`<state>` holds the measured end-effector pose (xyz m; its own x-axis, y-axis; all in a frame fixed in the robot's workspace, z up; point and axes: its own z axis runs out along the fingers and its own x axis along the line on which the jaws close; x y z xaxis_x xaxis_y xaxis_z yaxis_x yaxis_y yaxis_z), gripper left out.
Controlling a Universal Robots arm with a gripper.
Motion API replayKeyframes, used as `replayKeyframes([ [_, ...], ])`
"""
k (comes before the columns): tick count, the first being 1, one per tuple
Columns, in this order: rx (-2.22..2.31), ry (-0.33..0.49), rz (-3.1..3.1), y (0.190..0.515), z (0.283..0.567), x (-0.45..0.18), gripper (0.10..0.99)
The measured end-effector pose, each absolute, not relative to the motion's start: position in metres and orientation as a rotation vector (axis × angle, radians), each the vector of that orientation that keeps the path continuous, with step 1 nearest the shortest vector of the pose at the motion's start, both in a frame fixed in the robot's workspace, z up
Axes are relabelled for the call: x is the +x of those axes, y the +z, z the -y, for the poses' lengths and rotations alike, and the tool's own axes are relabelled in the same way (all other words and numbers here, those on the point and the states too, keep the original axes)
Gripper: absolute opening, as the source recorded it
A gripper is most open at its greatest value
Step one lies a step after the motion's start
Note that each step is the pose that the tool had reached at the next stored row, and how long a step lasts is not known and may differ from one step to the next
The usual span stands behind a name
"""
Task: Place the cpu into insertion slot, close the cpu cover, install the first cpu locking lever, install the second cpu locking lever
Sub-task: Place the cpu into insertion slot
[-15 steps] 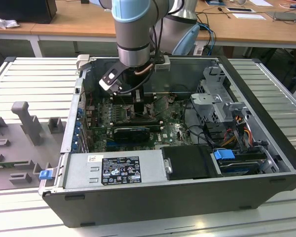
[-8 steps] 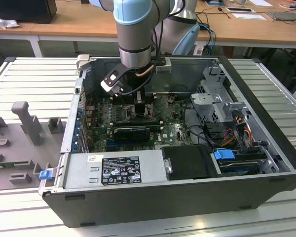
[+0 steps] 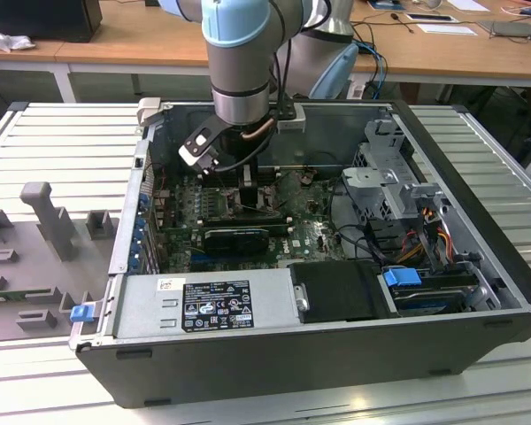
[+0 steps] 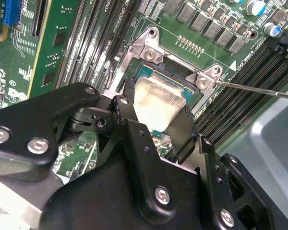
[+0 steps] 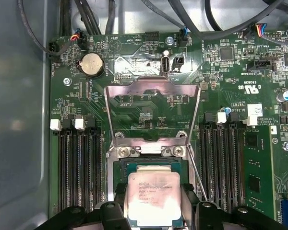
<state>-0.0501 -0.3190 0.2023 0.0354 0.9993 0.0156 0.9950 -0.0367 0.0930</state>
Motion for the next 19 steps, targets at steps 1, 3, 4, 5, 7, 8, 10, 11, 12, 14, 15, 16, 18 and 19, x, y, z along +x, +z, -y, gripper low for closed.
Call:
replayKeyframes([
  [1, 2.219, 0.117, -2.14, 0.201, 0.319, -0.05, 0.525],
  [3, 2.219, 0.117, -2.14, 0.201, 0.319, -0.05, 0.525],
  [4, 2.219, 0.117, -2.14, 0.201, 0.319, -0.05, 0.525],
  [5, 2.219, 0.117, -2.14, 0.2, 0.319, -0.05, 0.525],
  [7, 2.22, 0.118, -2.141, 0.201, 0.318, -0.05, 0.604],
  [8, 2.22, 0.118, -2.141, 0.202, 0.318, -0.05, 0.604],
  [10, 2.22, 0.118, -2.141, 0.206, 0.318, -0.05, 0.604],
  [11, 2.22, 0.118, -2.141, 0.207, 0.318, -0.05, 0.588],
  [12, 2.22, 0.117, -2.141, 0.207, 0.318, -0.049, 0.522],
  [14, 2.222, 0.114, -2.142, 0.21, 0.318, -0.049, 0.337],
  [15, 2.223, 0.113, -2.143, 0.211, 0.318, -0.049, 0.278],
  [16, 2.224, 0.112, -2.143, 0.213, 0.318, -0.049, 0.216],
  [18, 2.224, 0.11, -2.144, 0.215, 0.318, -0.048, 0.106],
  [19, 2.224, 0.109, -2.144, 0.216, 0.318, -0.048, 0.106],
])
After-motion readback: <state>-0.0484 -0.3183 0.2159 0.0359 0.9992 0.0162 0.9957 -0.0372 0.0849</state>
